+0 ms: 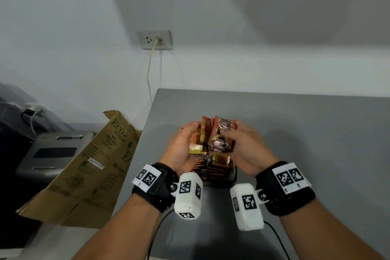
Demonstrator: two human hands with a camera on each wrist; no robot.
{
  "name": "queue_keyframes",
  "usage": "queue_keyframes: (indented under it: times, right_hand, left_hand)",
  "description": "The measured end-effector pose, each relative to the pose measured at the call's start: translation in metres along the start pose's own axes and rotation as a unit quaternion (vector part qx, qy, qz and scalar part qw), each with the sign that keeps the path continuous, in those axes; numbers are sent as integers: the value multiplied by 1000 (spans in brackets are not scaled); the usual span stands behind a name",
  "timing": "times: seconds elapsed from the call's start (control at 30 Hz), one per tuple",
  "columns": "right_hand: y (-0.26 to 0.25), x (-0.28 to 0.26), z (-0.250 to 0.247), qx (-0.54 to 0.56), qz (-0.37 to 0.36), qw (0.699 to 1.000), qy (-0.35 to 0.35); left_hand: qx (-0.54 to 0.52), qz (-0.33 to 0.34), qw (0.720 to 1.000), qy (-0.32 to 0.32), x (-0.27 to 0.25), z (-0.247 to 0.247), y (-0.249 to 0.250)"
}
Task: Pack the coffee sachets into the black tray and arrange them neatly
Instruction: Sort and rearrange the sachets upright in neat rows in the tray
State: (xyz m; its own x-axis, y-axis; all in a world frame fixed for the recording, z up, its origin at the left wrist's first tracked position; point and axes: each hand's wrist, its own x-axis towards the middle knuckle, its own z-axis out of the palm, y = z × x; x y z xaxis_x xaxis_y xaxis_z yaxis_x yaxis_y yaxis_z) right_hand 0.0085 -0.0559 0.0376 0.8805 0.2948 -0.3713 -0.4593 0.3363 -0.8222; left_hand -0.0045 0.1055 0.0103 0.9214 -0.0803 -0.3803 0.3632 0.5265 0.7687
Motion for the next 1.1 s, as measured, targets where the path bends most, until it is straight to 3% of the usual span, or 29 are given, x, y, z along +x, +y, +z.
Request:
queue_keyframes:
  times: [0.13,0.3,0.43,0.5,0.63,0.77,0.9,1.1]
  right_hand:
    - [-5,-1,-5,43,23,998,-27]
    - [-10,-2,-7,57,-5,998,-20]
    - [-3,4,-2,-152,-18,985,77]
    - [-2,6,-2,-178,-20,979,100]
    - [-10,7,-12,-100,-7,990,96]
    - [-15,0,-13,6,-21,1000,22]
    - [3,-5,1,-33,2,999,-4]
    - [5,0,-4,-8,7,1000,25]
  left_hand:
    - [7,42,999,-1,-1,0,-6]
    - [89,137,981,108,6,-4,-13]
    - [168,178,964,101,2,3,-15]
    - [130,160,976,74,-2,6,-13]
    - [-23,61,997,34,-6,-1,-5]
    - [6,76,996,47,-6,2,-2]
    - [18,95,994,52,-3,9,-8]
    - [-46,-13,998,40,-3,6,-4]
